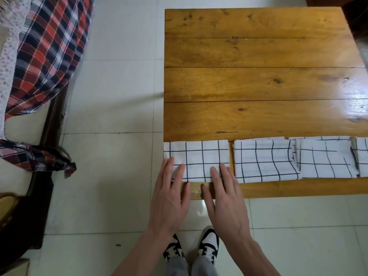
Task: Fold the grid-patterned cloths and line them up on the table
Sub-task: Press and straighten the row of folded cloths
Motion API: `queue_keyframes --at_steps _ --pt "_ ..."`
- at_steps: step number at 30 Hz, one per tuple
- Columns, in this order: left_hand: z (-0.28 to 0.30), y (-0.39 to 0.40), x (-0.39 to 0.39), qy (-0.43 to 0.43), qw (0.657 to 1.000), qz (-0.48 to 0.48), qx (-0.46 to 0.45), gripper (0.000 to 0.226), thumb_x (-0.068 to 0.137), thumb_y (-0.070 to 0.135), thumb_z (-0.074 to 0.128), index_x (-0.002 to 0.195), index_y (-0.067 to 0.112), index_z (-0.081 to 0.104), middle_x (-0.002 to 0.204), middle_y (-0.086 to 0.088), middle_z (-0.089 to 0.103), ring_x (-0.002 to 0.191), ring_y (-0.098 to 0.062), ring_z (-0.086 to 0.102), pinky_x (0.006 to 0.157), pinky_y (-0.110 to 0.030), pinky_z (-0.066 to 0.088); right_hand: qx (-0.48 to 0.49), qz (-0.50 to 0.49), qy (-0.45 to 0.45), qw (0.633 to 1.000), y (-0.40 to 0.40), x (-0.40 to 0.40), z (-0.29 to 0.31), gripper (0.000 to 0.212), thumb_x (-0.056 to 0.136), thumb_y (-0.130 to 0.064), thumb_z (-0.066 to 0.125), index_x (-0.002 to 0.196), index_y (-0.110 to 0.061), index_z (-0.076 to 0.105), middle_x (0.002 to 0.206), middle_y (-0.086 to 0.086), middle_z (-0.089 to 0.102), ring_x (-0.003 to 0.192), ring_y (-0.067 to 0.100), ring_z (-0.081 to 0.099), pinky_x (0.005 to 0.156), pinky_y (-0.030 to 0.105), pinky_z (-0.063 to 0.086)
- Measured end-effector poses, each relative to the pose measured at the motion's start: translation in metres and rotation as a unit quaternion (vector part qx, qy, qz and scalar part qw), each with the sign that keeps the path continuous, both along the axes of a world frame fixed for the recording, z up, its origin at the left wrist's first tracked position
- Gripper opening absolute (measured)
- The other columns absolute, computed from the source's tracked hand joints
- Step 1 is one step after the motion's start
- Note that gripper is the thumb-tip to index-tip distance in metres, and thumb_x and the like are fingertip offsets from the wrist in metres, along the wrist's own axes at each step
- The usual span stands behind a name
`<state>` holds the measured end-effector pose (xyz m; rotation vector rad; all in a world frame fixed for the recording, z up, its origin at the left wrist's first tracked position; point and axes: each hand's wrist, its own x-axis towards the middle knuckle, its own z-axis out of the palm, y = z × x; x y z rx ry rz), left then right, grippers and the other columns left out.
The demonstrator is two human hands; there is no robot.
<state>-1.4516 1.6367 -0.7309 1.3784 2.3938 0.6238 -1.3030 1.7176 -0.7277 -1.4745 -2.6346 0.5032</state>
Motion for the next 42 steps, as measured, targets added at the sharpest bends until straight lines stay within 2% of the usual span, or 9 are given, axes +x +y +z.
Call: queue_keyframes --at_steps 8,12,18,22,27,30,32,36,42 --pt "0.000 0.001 0.000 0.040 0.999 -0.003 -0.002 0.052 0.106 0.033 0.048 0.153 0.011 0.049 0.169 -0.009 0.030 0.160 -0.023 0.016 0.125 -0.052 0.030 0.017 0.018 -0.006 1.000 0.002 0.002 0.006 0.060 0.108 -0.046 0.040 0.160 -0.015 0.039 0.169 0.006 0.033 0.158 0.024 0.025 0.122 0.046 0.036" --pt "0.010 0.003 0.006 0.048 0.999 -0.013 0.003 0.054 0.107 0.035 0.047 0.156 0.012 0.045 0.170 -0.006 0.028 0.161 -0.021 0.013 0.130 -0.046 0.016 0.009 0.035 0.063 0.997 0.005 0.006 0.026 0.059 0.109 -0.040 0.047 0.161 -0.016 0.036 0.169 0.000 0.032 0.159 0.016 0.022 0.126 0.037 0.026" --pt "0.025 0.029 0.029 0.028 0.998 -0.050 0.017 0.052 0.109 0.038 0.041 0.156 0.015 0.045 0.169 -0.003 0.032 0.160 -0.018 0.014 0.127 -0.051 0.025 -0.005 -0.001 0.163 0.987 0.025 0.025 0.050 0.051 0.111 -0.037 0.041 0.159 -0.023 0.039 0.165 -0.008 0.037 0.153 0.011 0.033 0.122 0.036 0.034" --pt "0.033 0.059 0.063 0.026 0.994 -0.104 0.027 0.052 0.111 0.039 0.034 0.156 0.016 0.044 0.167 -0.002 0.035 0.160 -0.016 0.017 0.128 -0.046 0.024 0.012 -0.039 0.127 0.991 0.054 0.060 0.050 0.051 0.111 -0.034 0.038 0.158 -0.018 0.042 0.165 -0.004 0.038 0.155 0.015 0.031 0.122 0.041 0.035" --pt "0.039 0.093 0.116 0.062 0.990 -0.126 -0.002 0.054 0.111 0.041 0.027 0.155 0.016 0.047 0.162 -0.002 0.044 0.152 -0.018 0.036 0.125 -0.041 0.033 0.011 -0.045 0.077 0.996 0.097 0.115 0.047 0.050 0.109 -0.034 0.041 0.156 -0.018 0.046 0.159 -0.001 0.047 0.148 0.021 0.043 0.114 0.050 0.044" --pt "0.030 0.101 0.137 0.094 0.987 -0.121 -0.048 0.056 0.110 0.042 0.027 0.157 0.016 0.043 0.163 -0.003 0.042 0.153 -0.020 0.036 0.124 -0.044 0.030 0.016 0.003 0.047 0.999 0.115 0.144 0.040 0.051 0.111 -0.037 0.036 0.156 -0.017 0.046 0.160 0.000 0.047 0.149 0.021 0.042 0.115 0.048 0.044" --pt "0.024 0.105 0.145 0.109 0.985 -0.112 -0.071 0.057 0.109 0.042 0.028 0.158 0.015 0.041 0.164 -0.006 0.040 0.154 -0.022 0.033 0.123 -0.047 0.034 0.019 0.043 0.026 0.999 0.124 0.156 0.032 0.052 0.111 -0.038 0.033 0.155 -0.016 0.048 0.161 0.002 0.046 0.150 0.021 0.041 0.116 0.046 0.043" --pt "0.020 0.109 0.155 0.129 0.985 -0.077 -0.090 0.057 0.107 0.040 0.034 0.153 0.011 0.049 0.161 -0.012 0.044 0.152 -0.027 0.037 0.122 -0.048 0.035 0.011 0.094 -0.005 0.996 0.133 0.172 0.017 0.052 0.111 -0.043 0.032 0.155 -0.021 0.049 0.160 0.004 0.048 0.149 0.025 0.042 0.116 0.046 0.044" --pt "0.017 0.108 0.160 0.133 0.984 -0.061 -0.106 0.058 0.108 0.040 0.029 0.155 0.010 0.046 0.164 -0.013 0.038 0.156 -0.030 0.029 0.120 -0.053 0.038 0.020 0.131 -0.046 0.990 0.135 0.180 0.008 0.055 0.110 -0.049 0.030 0.157 -0.024 0.045 0.162 0.004 0.045 0.152 0.026 0.038 0.118 0.042 0.033"
